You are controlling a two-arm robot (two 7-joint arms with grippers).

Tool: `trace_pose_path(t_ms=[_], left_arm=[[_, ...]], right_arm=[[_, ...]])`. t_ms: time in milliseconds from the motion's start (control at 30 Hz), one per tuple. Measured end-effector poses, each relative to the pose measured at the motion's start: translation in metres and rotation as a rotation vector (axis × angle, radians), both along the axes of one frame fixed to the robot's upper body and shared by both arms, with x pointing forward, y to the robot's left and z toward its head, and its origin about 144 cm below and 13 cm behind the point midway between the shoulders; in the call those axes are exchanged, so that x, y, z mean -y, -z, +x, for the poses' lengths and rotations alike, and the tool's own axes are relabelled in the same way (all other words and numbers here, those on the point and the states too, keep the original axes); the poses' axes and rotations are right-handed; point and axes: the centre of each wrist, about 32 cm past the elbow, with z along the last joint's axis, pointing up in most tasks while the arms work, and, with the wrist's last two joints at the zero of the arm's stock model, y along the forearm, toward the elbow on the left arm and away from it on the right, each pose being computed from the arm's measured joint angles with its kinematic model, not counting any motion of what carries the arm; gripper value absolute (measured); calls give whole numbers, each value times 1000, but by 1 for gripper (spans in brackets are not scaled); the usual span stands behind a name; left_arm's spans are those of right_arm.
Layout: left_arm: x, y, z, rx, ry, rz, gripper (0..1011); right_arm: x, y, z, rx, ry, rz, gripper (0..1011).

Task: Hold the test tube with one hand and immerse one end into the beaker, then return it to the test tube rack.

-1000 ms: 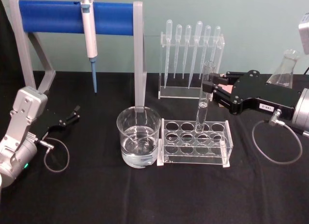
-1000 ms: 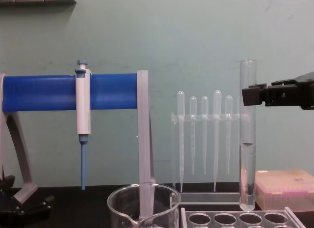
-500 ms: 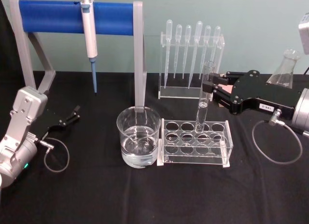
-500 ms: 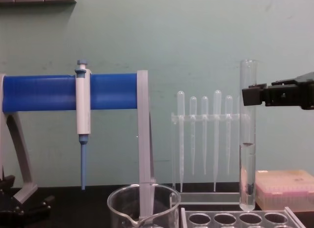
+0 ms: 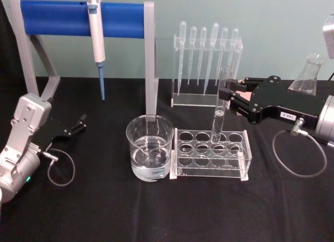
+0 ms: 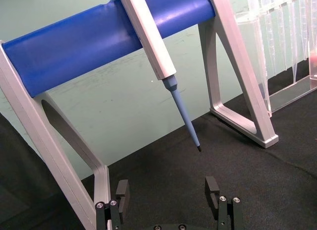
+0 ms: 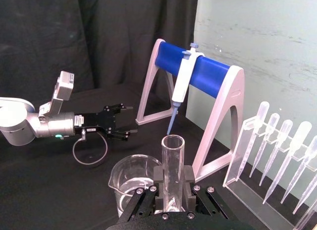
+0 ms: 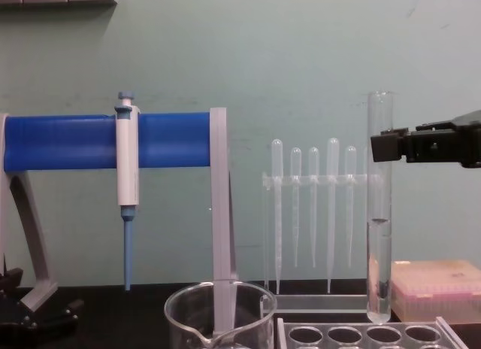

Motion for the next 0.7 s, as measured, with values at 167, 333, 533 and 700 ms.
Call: trace_pose_path(t_ms=[167, 333, 533, 700], left_arm=[[0, 0, 0, 0, 0, 0, 1000], [0, 0, 0, 0, 0, 0, 1000], [0, 0, 0, 0, 0, 0, 1000], [0, 0, 0, 0, 0, 0, 1000]], right_arm=[[0, 0, 0, 0, 0, 0, 241], [0, 0, 0, 0, 0, 0, 241], [0, 0, 0, 0, 0, 0, 241], [0, 0, 0, 0, 0, 0, 239]])
